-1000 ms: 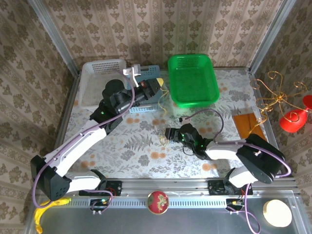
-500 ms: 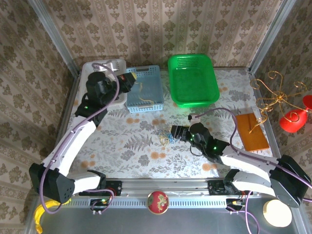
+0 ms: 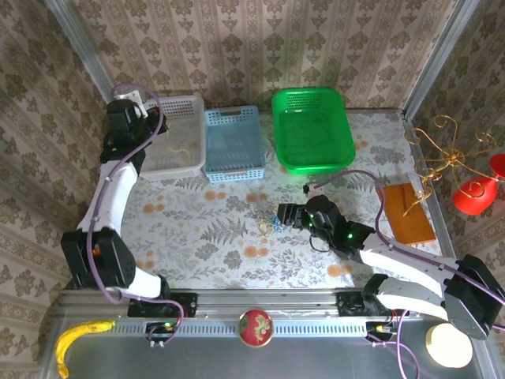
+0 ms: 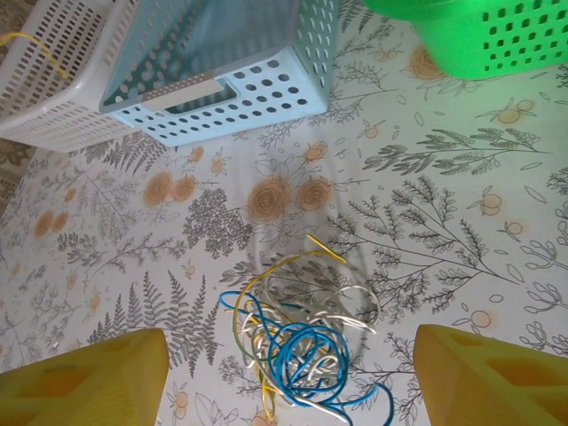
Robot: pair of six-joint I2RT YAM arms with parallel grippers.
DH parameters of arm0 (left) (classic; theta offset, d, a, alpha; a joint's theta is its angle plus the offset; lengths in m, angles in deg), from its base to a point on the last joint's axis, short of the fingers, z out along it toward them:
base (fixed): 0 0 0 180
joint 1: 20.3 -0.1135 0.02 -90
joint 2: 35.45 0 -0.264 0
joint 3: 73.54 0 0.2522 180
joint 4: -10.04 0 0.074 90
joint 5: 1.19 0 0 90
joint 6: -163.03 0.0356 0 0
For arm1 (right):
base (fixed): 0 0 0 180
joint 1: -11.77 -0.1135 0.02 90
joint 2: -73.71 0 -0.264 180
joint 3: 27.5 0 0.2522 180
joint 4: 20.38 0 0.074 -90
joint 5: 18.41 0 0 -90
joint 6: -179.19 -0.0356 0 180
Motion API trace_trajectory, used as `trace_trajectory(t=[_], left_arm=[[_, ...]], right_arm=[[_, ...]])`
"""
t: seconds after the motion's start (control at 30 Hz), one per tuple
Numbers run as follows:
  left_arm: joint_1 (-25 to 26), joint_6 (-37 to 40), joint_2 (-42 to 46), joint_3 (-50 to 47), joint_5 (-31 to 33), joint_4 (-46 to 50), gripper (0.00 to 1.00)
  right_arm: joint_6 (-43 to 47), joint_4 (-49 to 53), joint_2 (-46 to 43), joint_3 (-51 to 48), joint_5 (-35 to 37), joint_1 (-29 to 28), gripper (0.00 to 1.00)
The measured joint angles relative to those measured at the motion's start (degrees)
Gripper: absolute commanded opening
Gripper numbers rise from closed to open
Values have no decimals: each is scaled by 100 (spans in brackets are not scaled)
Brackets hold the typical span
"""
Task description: Untangle the cables
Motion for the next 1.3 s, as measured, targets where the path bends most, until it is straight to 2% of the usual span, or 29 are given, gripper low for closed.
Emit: trace_trajectory(t=[0.2, 0.27, 0.33, 0.4, 0.57, 0.83, 0.97, 1.17, 1.3], left_arm=[[-354, 20, -957, 31, -98, -229, 0], [-407, 22, -1182, 59, -162, -247, 18], [-459, 74, -1360, 107, -234, -240, 49], [-468, 85, -1405, 177, -264, -199, 68], [-470, 170, -1390, 555, -334, -85, 89], [-435, 181, -984, 636, -584, 107, 100], [-208, 149, -503, 479, -730, 177, 100], [841, 103, 501, -260, -846, 282, 100], [1652, -107, 1121, -1139, -776, 275, 100]], right_arm=[[103, 264, 282, 254, -109, 0, 74], [109, 363, 317, 280, -133, 0, 74], [109, 461, 317, 291, -151, 0, 74], [109, 509, 317, 291, -168, 0, 74], [109, 627, 317, 293, -170, 0, 74], [107, 765, 372, 376, -190, 0, 72], [74, 872, 444, 398, -216, 59, 68], [-168, 916, 479, 378, -581, 533, 52], [-330, 876, 479, 229, -911, 809, 50]])
